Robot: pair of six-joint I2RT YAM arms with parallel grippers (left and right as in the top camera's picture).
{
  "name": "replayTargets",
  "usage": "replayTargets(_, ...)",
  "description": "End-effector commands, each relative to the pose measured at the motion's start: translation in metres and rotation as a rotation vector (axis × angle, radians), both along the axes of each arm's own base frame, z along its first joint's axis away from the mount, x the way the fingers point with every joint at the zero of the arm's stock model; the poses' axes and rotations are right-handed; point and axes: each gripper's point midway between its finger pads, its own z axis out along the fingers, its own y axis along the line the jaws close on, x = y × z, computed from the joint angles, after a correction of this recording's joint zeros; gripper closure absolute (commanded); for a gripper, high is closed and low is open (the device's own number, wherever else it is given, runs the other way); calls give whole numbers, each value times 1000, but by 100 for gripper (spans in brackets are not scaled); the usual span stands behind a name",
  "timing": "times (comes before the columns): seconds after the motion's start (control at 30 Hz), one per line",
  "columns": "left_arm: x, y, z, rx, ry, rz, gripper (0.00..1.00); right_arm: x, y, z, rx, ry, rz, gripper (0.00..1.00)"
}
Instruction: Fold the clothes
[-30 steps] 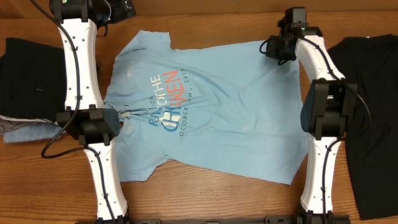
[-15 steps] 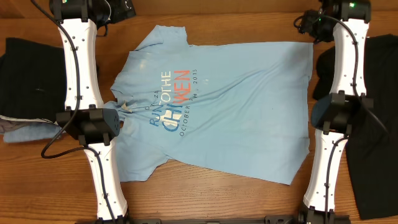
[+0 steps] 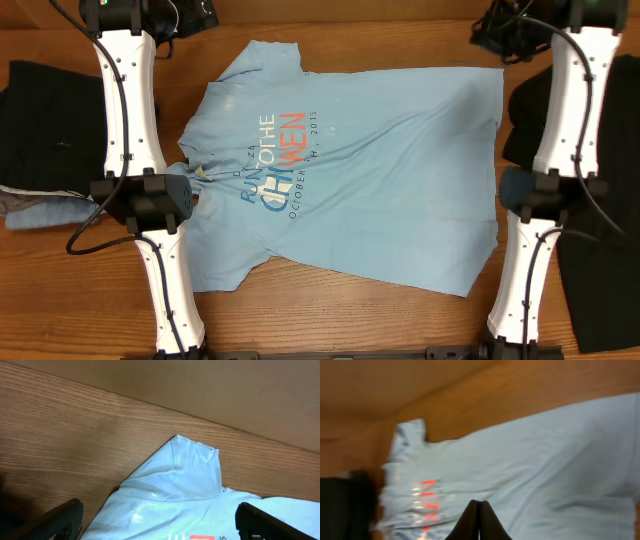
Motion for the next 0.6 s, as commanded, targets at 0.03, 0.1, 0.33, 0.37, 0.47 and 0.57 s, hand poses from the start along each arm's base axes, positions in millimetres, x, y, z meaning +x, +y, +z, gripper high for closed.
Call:
replayTargets(0.03, -1, 0, 13, -18, -27, 10, 0, -57, 63, 112, 21, -201, 100, 96)
replayTargets(0.1, -1, 0, 13, -18, -27, 10, 0, -79, 71, 118, -73, -185, 86, 96)
replayTargets(0.33, -1, 0, 13, -18, -27, 10, 0, -190, 26, 95, -330, 19, -93, 96)
replayTargets(0.37, -1, 0, 13, -18, -27, 10, 0, -208, 10, 87, -359, 54, -150, 96)
replayTargets(0.47, -1, 0, 13, -18, -27, 10, 0, -254, -27, 65, -384, 138, -258, 96)
replayTargets(0.57, -1, 0, 13, -18, -27, 10, 0, -290, -49, 40, -355, 225, -346, 96)
